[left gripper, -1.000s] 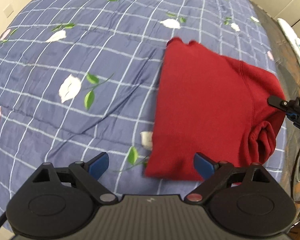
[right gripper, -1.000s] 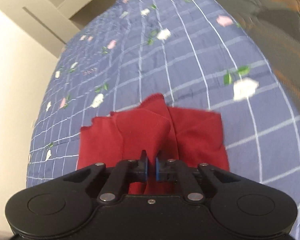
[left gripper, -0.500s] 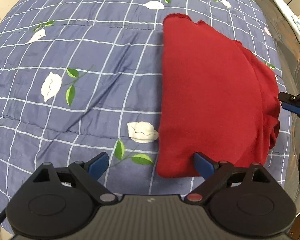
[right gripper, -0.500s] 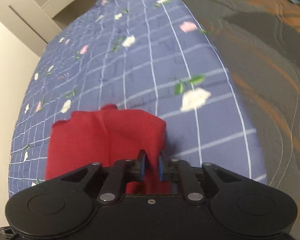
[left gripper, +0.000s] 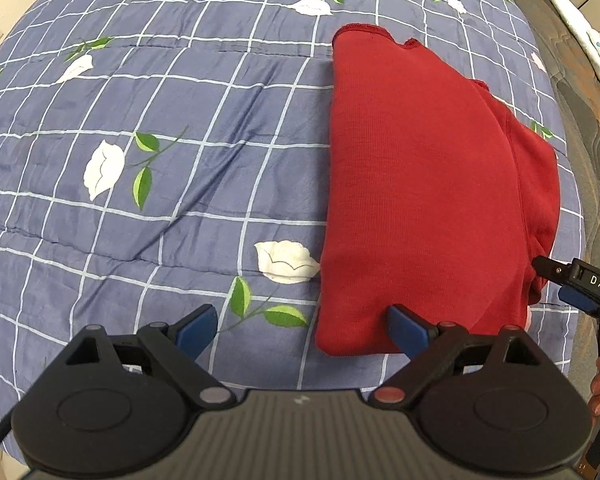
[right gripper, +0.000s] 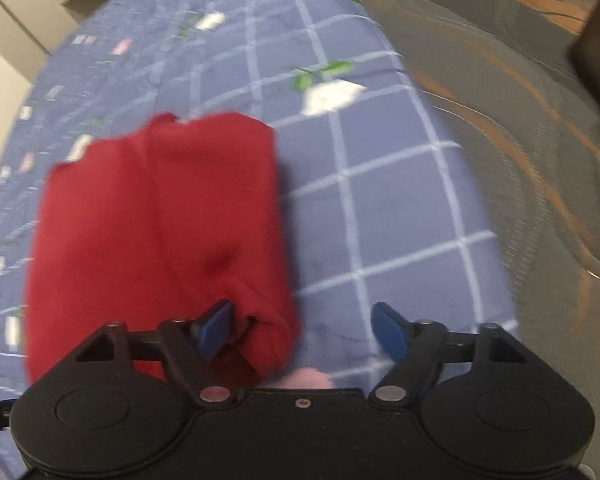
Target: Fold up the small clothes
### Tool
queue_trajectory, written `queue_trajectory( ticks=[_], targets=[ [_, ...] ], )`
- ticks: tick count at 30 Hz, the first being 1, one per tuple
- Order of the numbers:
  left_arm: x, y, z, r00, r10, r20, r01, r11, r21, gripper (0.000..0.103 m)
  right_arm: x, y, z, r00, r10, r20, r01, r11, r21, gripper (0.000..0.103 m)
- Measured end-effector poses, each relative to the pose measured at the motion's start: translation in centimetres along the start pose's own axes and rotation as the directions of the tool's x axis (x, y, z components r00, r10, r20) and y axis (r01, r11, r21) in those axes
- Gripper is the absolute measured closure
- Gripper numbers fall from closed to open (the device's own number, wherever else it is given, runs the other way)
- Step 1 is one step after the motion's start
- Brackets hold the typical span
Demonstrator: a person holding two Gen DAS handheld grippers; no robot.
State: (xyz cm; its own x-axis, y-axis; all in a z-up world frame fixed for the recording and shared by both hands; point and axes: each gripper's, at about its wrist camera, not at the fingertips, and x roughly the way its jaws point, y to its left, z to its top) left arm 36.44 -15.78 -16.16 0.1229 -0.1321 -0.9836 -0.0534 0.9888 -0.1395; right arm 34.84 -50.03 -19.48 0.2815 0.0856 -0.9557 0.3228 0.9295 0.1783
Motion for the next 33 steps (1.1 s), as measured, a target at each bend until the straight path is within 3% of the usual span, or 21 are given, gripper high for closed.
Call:
queue_trajectory(
  ticks=[6, 13, 23, 29, 33],
  targets=[
    [-0.1, -0.1, -0.3, 1.0, 0.0, 0.007, 0.0, 1.0, -0.006, 0.007, -0.4, 0.5, -0.1, 1.0, -0.027, 0.012, 0.027, 0.999, -0.038, 0.013],
    [-0.2, -0.3, -0.5, 1.0, 0.001, 0.009, -0.001, 1.0, -0.008, 0.005, -0.1, -0.6, -0.9, 1.0, -0.025, 0.003, 0.025, 0.999, 0.03, 0.001],
    [-0.3, -0.1, -0.5, 1.0, 0.003, 0.012, -0.003, 1.0, -0.018, 0.004, 0.2, -0.2, -2.0, 0.999, -0.046, -0.026, 0.046, 0.999, -0.009, 0.001],
    [-2.2, 0.4, -0.3, 0.982, -0.102, 0.157, 0.115, 0.991, -0.07, 0.001, -2.2, -0.5, -2.2, 0.993, -0.013, 0.118, 0.009, 0.999, 0.031, 0.001],
    [-1.5, -0.8, 1.1, 0.975, -0.143, 0.171, 0.149, 0.989, -0.023, 0.001, -1.6, -1.4, -1.1, 0.992, -0.032, 0.121, 0.021, 0.996, 0.089, 0.001]
  ],
)
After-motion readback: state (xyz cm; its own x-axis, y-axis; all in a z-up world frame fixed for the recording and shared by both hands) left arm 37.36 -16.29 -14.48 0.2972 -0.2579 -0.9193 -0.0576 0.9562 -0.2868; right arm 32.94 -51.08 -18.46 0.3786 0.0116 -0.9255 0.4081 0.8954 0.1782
